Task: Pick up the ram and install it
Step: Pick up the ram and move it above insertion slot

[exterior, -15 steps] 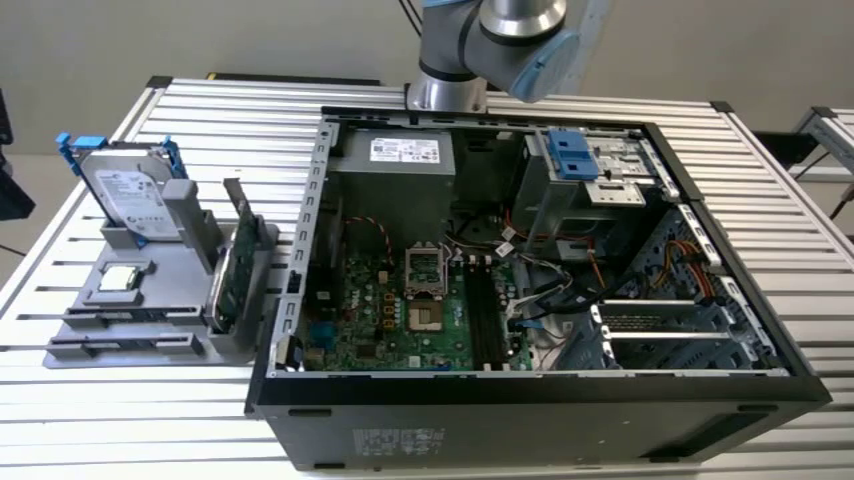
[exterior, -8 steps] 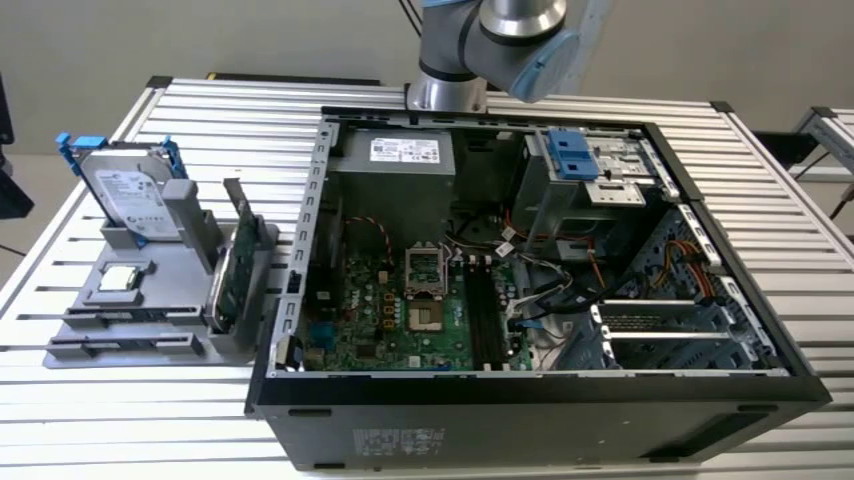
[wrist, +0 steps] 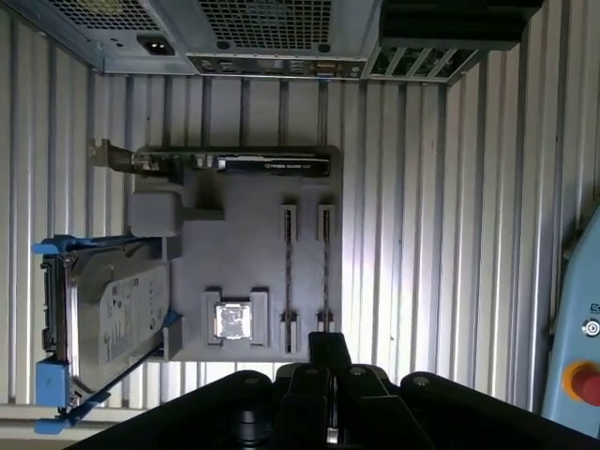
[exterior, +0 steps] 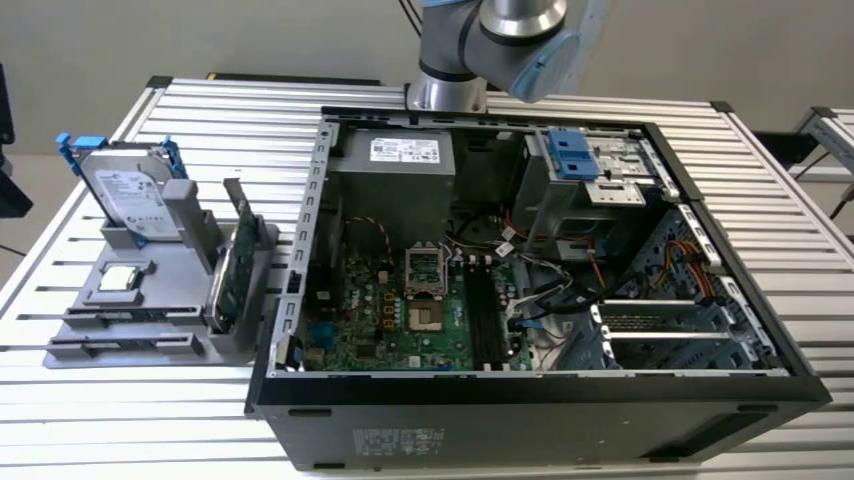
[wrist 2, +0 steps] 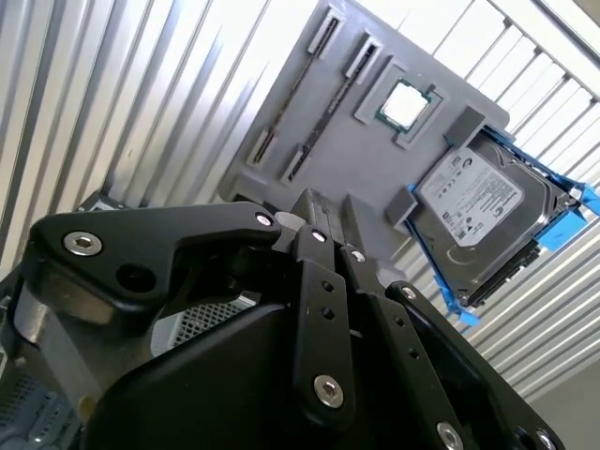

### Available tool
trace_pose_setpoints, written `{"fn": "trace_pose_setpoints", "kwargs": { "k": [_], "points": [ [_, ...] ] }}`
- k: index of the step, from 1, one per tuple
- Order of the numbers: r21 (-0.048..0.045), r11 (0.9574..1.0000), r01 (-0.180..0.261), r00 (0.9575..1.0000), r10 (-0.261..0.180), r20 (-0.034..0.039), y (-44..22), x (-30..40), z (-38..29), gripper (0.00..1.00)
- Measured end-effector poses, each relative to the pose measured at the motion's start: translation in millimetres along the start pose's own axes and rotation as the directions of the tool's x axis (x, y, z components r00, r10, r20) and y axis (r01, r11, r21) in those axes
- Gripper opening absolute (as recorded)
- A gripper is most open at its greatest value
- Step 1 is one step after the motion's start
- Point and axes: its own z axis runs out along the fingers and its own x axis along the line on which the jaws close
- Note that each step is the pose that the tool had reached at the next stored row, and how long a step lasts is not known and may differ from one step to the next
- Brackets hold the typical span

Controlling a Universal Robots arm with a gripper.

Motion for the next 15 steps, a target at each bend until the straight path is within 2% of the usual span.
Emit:
{"fn": "trace_pose_setpoints", "kwargs": {
  "k": [7, 15],
  "points": [
    [0.0011, 0.9989, -0.047, 0.9989, 0.047, 0.0001, 0.0, 0.0, -0.1, 0.0],
    [0.0009, 0.9971, -0.076, 0.9971, 0.076, 0.0012, 0.0, 0.0, -0.1, 0.0]
  ]
}}
